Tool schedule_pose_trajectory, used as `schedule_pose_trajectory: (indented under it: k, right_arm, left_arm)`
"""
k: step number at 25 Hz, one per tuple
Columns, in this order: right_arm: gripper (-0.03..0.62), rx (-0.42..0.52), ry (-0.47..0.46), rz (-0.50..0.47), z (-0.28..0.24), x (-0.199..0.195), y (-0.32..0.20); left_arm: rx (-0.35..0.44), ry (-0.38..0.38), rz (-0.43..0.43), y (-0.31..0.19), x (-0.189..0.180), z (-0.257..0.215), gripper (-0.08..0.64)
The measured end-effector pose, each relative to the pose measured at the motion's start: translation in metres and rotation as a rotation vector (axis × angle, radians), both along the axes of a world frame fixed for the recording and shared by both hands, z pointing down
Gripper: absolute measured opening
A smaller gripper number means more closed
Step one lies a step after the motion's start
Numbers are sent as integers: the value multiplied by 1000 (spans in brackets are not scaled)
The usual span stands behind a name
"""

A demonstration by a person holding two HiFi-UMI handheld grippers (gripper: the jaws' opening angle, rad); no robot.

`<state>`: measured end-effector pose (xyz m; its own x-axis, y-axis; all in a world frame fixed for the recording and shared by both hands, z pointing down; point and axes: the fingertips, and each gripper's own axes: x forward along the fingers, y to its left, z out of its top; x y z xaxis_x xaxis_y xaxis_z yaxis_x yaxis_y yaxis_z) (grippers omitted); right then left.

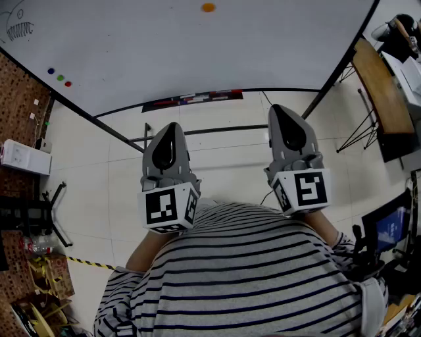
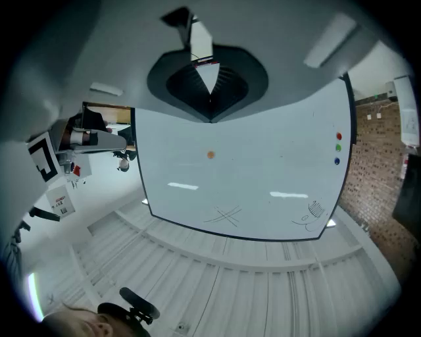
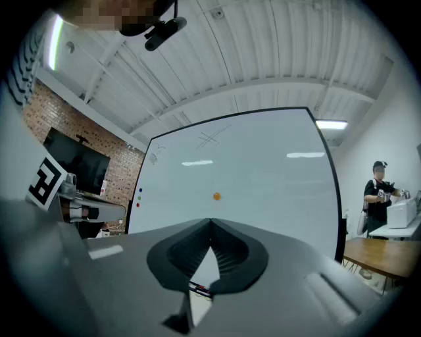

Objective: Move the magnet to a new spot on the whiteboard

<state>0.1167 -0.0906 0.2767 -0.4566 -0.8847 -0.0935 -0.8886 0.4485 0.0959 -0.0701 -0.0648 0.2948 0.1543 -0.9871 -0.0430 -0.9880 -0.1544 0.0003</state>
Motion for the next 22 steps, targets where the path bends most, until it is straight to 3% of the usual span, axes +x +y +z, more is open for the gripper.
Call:
schedule_pose_trajectory:
  k: [11,22]
  right_arm:
    - [5,114,15,-38,-31,-34,-57]
    - [5,215,47,12,-85,-99,-182]
  left_arm:
    - [59,24,23,-62,-14,-24,15]
    - [96,48,166,-188,-47,-74,15]
